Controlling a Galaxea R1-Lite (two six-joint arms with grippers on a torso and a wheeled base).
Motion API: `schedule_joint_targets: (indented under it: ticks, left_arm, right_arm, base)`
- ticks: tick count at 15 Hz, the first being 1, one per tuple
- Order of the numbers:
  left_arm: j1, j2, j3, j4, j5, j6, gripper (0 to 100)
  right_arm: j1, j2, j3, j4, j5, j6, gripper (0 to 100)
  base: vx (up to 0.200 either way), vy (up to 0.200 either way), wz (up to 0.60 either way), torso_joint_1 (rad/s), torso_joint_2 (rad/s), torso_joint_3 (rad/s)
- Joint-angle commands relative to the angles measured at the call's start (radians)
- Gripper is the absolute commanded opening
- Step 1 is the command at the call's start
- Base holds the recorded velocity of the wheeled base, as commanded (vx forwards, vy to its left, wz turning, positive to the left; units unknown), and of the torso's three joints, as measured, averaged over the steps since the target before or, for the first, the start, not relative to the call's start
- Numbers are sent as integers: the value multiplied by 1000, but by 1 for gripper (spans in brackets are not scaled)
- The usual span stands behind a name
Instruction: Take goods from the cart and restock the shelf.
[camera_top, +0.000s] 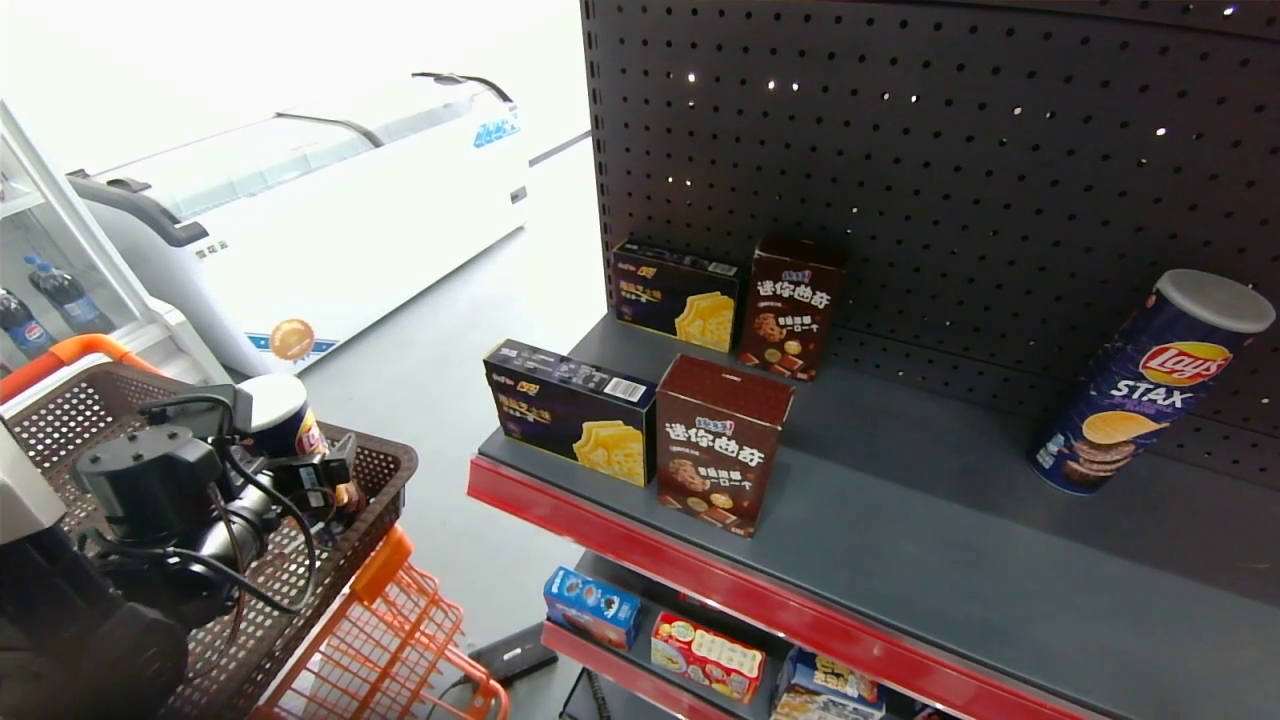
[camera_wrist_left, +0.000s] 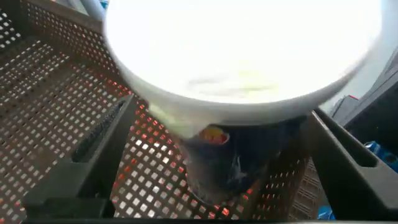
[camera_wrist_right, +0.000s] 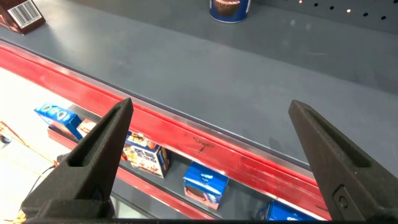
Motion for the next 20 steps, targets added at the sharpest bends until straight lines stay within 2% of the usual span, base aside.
schedule_joint_targets:
  ticks: [1,5,6,7,12,13,15,16,18,20]
  left_arm:
    - [3,84,-63,-1,0,-6,100]
    - [2,144,-140,-23,0,-10,100]
    - [-1,153,-148,-40,0,-21,0]
    - [-3,167,-171,-55,-1,-36,0]
    - [-3,162,-221,-54,-6,-32,0]
    - [-3,148,-224,-54,-6,-24,0]
    - [2,79,-232,-47,-17,20,0]
    - [2,44,-247,-27,-43,27,0]
    - [3,-56,-287,80,-130,44,0]
    - [0,-139,-336,181,-152,47,0]
  right_arm:
    - [0,0,0,0,1,0,100]
    - [0,0,0,0,0,0,100]
    - [0,0,0,0,0,0,100]
    - [0,0,0,0,0,0,100]
    - [0,0,0,0,0,0,100]
    - [0,0,0,0,0,1,100]
    - [0,0,0,0,0,0,100]
    - [0,0,0,0,0,0,100]
    - [0,0,0,0,0,1,100]
    - [0,0,0,0,0,1,100]
  base:
    - [0,0,0,0,0,0]
    - [0,0,0,0,0,0]
    - [0,0,0,0,0,0]
    - [0,0,0,0,0,0]
    - [0,0,0,0,0,0]
    - [0,0,0,0,0,0]
    - [0,0,0,0,0,0]
    - [0,0,0,0,0,0]
    - [0,0,0,0,0,0]
    - [0,0,0,0,0,0]
